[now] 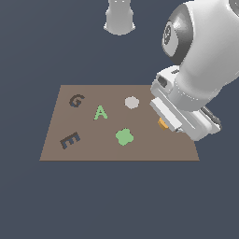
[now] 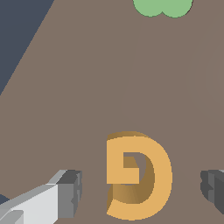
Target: Insert a designated object into the corresponding slot on a board.
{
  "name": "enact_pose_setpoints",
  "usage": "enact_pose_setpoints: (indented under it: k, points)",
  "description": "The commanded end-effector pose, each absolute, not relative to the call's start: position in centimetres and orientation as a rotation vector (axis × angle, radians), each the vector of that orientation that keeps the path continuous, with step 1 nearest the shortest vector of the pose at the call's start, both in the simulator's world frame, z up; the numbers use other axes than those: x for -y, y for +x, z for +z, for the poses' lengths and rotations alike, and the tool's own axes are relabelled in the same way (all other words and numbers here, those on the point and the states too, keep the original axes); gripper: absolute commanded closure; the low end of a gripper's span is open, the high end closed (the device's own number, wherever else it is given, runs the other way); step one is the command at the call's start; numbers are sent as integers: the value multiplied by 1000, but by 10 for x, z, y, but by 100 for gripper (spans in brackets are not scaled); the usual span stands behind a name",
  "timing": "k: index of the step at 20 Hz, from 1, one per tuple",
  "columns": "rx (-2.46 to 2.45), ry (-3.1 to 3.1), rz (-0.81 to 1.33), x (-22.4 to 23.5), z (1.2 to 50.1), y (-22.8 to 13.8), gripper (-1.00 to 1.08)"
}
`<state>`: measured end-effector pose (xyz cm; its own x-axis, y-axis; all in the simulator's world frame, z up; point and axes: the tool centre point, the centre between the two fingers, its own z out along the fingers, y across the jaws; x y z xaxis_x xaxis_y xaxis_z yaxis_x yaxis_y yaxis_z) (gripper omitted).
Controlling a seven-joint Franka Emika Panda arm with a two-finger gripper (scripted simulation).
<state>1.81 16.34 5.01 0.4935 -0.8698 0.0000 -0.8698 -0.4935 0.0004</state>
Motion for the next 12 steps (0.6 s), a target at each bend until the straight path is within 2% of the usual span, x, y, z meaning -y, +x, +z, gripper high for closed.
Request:
enact_pose_setpoints:
  k: [1,12]
  points:
    - [1589,2710,0,-164,50,19,-92]
    - [1587,2711,0,-163,31,19,-92]
